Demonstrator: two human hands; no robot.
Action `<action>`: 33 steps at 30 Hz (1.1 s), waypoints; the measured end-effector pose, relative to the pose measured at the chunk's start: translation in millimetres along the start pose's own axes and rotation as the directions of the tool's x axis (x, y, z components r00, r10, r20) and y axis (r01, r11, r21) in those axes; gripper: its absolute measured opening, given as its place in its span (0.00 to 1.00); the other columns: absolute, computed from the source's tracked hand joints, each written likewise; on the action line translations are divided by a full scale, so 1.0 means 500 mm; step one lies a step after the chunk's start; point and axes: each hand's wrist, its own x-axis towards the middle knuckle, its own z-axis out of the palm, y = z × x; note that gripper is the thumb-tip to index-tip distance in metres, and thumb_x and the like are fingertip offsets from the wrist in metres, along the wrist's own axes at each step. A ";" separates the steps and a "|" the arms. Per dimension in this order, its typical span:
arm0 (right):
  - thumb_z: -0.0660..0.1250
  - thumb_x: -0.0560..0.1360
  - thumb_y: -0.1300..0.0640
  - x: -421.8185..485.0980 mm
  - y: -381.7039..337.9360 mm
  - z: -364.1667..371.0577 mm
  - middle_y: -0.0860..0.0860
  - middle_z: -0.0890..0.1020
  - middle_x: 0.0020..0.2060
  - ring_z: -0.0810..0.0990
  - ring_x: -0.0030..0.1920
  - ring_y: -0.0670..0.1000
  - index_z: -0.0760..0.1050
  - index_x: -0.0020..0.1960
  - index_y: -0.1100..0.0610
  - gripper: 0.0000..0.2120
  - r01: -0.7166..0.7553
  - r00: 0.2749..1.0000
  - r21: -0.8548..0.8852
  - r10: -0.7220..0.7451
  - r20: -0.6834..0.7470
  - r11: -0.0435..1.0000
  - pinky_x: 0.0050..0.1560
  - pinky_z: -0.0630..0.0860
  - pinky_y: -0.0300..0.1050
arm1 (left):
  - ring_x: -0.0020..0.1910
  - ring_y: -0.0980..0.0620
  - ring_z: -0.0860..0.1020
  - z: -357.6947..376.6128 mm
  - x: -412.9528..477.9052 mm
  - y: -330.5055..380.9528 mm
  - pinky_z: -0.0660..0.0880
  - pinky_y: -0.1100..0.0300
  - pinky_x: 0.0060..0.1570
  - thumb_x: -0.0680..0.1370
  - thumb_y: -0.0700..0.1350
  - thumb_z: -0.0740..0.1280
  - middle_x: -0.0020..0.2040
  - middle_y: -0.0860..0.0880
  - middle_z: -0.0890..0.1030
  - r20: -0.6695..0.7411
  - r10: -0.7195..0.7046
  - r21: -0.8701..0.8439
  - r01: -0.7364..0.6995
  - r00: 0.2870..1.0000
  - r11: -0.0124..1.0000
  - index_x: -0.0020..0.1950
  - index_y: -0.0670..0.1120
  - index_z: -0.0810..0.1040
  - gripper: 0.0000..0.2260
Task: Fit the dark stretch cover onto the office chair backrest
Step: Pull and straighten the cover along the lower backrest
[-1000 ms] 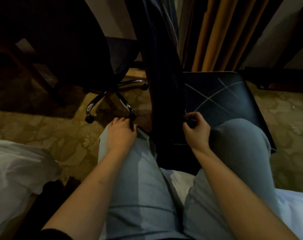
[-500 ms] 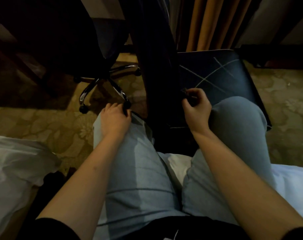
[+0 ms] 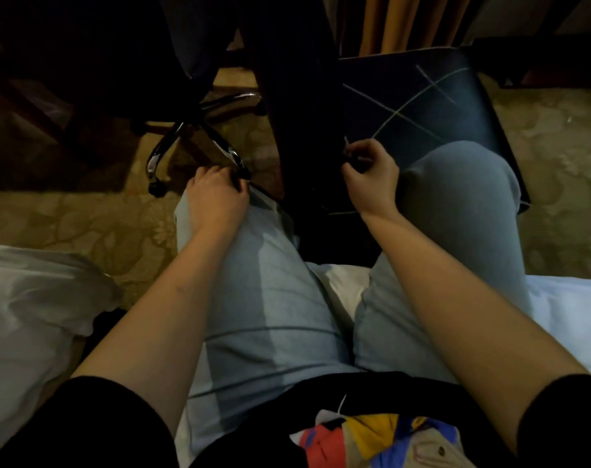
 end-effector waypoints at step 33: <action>0.66 0.67 0.67 0.005 0.001 0.000 0.42 0.79 0.40 0.77 0.41 0.33 0.76 0.46 0.55 0.11 0.062 0.993 0.059 -0.056 -0.107 0.996 0.47 0.73 0.31 | 0.57 0.39 0.73 -0.013 -0.004 0.010 0.70 0.48 0.56 0.76 0.51 0.59 0.53 0.39 0.80 0.013 -0.025 -0.027 0.025 1.000 0.999 0.53 0.41 0.80 0.17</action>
